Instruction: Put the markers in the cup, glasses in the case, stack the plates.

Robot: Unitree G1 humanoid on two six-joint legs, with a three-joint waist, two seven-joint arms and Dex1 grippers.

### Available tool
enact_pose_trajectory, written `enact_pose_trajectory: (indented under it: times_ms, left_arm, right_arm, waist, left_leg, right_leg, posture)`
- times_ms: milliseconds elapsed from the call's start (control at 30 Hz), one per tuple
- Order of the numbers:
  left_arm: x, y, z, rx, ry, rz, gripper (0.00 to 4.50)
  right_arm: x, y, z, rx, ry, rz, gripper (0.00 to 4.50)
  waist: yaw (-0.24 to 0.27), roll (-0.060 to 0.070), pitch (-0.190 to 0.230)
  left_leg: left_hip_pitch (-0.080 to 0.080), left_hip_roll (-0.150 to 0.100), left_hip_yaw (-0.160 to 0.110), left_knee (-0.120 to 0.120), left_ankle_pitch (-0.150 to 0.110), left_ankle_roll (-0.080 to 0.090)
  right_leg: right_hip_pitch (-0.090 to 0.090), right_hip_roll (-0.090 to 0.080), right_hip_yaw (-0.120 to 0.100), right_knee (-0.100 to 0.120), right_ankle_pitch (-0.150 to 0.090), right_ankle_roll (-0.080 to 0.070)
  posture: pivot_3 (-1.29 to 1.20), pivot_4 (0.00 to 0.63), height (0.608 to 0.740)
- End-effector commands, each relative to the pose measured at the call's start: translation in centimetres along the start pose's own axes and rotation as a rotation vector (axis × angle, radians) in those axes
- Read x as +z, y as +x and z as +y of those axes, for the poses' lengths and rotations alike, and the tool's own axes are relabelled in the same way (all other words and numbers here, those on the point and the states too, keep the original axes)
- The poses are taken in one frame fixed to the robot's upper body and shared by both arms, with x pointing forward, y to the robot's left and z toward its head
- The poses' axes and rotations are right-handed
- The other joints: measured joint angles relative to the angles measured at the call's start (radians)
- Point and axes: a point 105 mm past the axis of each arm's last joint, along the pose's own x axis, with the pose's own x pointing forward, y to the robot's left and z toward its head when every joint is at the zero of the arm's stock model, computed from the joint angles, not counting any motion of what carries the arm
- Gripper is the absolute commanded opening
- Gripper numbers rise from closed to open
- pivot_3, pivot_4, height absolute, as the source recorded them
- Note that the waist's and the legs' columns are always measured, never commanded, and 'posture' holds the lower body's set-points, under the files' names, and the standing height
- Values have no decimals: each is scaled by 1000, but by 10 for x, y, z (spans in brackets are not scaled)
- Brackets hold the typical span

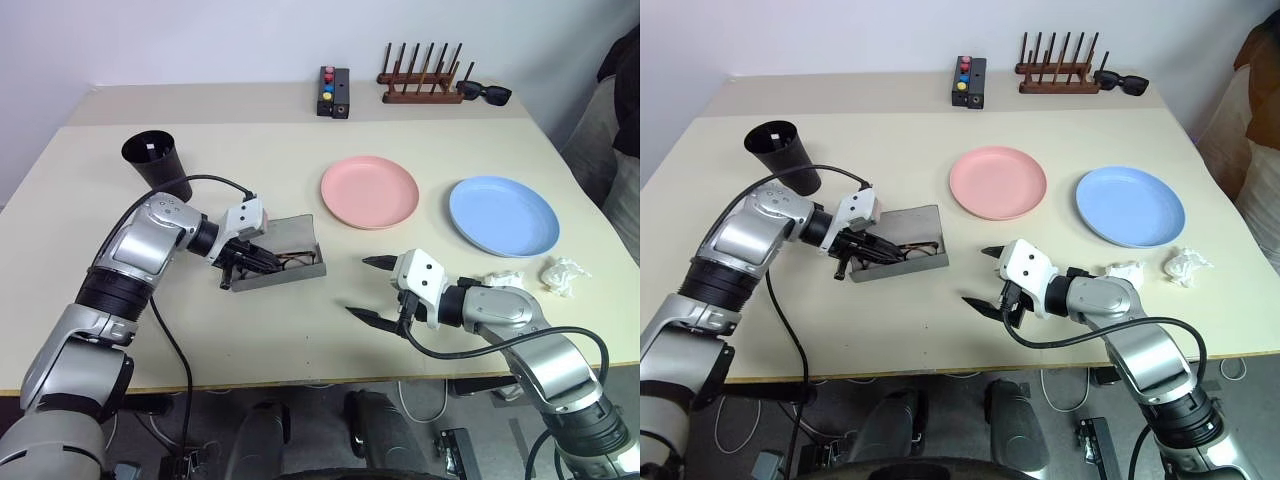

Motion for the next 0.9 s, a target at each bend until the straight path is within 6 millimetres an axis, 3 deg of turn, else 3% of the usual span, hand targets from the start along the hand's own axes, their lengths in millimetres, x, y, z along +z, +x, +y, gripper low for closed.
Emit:
enact_pose_trajectory:
  times_ms: [33,67,333,467,500,567,700,867,900]
  left_arm:
    - [11,-10,10,63,55,-9,2761]
    - [13,-11,11,71,60,-13,3266]
    - [46,-35,22,147,31,-188,3266]
    - [74,-64,46,323,29,-351,3266]
    - [78,-72,52,374,20,-380,3811]
    - [70,-81,66,479,15,-343,4465]
    - [46,-76,75,554,47,-199,4465]
    - [17,-43,64,459,25,-86,4465]
    - [13,-39,62,451,29,-69,4228]
  right_arm:
    - [12,-2,-1,-10,-40,-43,4500]
    - [12,-3,-1,-9,-41,-42,4500]
    - [13,-3,-6,-19,-47,-47,4500]
    - [18,-7,-11,-35,-22,-90,4500]
    - [20,-9,-12,-38,-13,-103,4500]
    - [24,-11,-12,-32,-4,-137,4500]
    - [37,-15,-12,-28,47,-229,4500]
    - [42,-12,-13,-24,49,-263,4500]
    - [42,-13,-12,-23,51,-266,4500]
  waist:
    - [0,0,0]
    - [0,0,0]
    - [0,0,0]
    - [2,0,0]
    - [2,0,0]
    - [1,0,0]
    - [-4,0,0]
    - [-3,0,0]
    - [-2,0,0]
  left_leg:
    - [0,0,0,0,0,0]
    - [0,0,0,0,0,0]
    - [0,0,0,0,0,0]
    - [0,0,0,0,0,0]
    - [0,0,0,1,0,0]
    - [0,0,0,1,0,0]
    - [0,0,0,0,-1,1]
    - [0,0,0,1,-1,1]
    - [0,0,0,1,-1,1]
  right_leg:
    - [0,0,0,0,0,0]
    - [0,0,0,0,0,0]
    - [0,0,0,0,0,0]
    - [0,0,0,0,0,0]
    - [0,0,0,0,0,0]
    - [0,0,0,0,0,1]
    - [0,0,0,0,0,1]
    - [0,0,0,0,0,1]
    - [0,0,0,0,0,1]
  posture:
    - [0,150,735]
    - [0,150,735]
    - [0,150,735]
    - [0,150,735]
    - [0,150,735]
    - [0,150,735]
    - [0,150,735]
    - [0,150,735]
    - [0,150,735]
